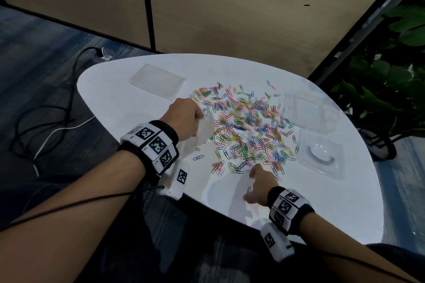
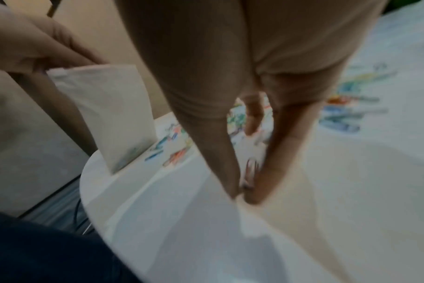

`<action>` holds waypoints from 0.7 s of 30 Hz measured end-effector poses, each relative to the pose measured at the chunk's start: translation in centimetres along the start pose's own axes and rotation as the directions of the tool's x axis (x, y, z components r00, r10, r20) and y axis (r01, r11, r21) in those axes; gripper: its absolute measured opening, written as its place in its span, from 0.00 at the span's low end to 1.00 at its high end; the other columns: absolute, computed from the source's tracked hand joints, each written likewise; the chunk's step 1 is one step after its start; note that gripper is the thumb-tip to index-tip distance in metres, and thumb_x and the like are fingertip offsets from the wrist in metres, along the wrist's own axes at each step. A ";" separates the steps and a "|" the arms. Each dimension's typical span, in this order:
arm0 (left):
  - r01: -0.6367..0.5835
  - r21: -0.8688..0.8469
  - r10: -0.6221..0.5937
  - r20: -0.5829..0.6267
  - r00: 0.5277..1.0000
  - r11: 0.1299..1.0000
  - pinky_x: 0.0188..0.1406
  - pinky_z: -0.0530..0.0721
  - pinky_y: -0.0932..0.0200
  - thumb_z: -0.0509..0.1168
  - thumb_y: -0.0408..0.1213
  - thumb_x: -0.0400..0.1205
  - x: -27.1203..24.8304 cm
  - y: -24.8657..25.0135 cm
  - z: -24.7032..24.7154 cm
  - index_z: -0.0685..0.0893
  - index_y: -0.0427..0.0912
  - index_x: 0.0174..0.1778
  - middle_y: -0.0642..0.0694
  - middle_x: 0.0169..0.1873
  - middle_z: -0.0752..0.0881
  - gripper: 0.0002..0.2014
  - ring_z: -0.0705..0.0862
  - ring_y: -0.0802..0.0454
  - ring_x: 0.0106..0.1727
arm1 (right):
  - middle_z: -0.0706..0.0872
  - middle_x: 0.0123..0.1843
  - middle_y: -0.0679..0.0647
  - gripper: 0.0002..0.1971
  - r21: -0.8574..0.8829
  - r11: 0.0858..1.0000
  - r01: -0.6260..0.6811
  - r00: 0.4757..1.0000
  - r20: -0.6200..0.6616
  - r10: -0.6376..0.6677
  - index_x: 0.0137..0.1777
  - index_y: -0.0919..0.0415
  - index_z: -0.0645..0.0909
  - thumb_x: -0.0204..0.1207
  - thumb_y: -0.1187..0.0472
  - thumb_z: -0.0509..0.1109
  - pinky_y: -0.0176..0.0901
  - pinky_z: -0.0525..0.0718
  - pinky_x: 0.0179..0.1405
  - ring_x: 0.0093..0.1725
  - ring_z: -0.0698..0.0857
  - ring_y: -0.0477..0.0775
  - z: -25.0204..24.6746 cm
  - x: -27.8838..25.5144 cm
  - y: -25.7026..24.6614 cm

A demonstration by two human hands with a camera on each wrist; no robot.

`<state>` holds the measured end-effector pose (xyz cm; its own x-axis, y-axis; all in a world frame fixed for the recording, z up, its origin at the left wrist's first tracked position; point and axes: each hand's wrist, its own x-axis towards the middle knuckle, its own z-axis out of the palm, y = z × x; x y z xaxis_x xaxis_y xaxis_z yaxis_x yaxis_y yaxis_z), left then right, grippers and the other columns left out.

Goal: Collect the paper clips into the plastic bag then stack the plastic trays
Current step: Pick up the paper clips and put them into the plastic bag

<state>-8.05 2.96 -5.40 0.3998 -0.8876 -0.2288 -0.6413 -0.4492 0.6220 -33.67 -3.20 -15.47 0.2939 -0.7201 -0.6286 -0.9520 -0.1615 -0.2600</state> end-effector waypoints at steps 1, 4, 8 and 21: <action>0.002 -0.007 -0.002 0.001 1.000 1.000 0.56 0.88 0.57 0.60 0.28 0.85 0.0 0.0 0.1 0.92 0.37 0.55 0.42 0.39 0.93 0.14 0.94 0.46 0.41 | 0.82 0.39 0.52 0.27 0.043 0.998 0.042 0.998 -0.053 -0.040 0.55 0.58 0.69 0.61 0.66 0.81 0.30 0.75 0.19 0.31 0.80 0.48 0.6 0.4 -0.2; 0.004 -0.009 -0.004 0.001 1.000 1.000 0.57 0.88 0.56 0.60 0.29 0.86 0.0 0.0 0.3 0.92 0.38 0.58 0.40 0.47 0.94 0.14 0.94 0.45 0.41 | 0.82 0.49 0.54 0.25 0.155 0.980 0.121 0.974 -0.209 -0.087 0.57 0.58 0.71 0.64 0.69 0.79 0.28 0.78 0.29 0.37 0.79 0.47 0.8 1.7 -1.6; 0.006 0.010 -0.007 0.013 1.000 1.000 0.60 0.88 0.55 0.61 0.29 0.85 0.2 -0.4 0.3 0.92 0.40 0.59 0.41 0.50 0.94 0.15 0.93 0.45 0.47 | 0.62 0.76 0.62 0.39 -0.003 0.986 0.165 0.934 -0.320 -0.158 0.76 0.53 0.64 0.68 0.64 0.81 0.45 0.83 0.57 0.56 0.82 0.62 -1.1 3.7 -2.9; 0.012 0.045 -0.015 0.057 0.998 0.999 0.65 0.87 0.48 0.63 0.26 0.84 0.1 0.1 0.3 0.89 0.38 0.63 0.36 0.52 0.92 0.15 0.93 0.42 0.51 | 0.89 0.46 0.57 0.06 -0.312 0.896 0.316 0.846 -0.334 -0.415 0.48 0.62 0.90 0.77 0.68 0.71 0.41 0.84 0.45 0.45 0.87 0.56 -1.9 6.9 -3.2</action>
<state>-8.24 2.78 -5.62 0.3715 -0.8851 -0.2803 -0.6648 -0.4644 0.5851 -28.75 -8.93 -17.61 0.6154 -0.7675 -0.1794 -0.7865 -0.5832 -0.2030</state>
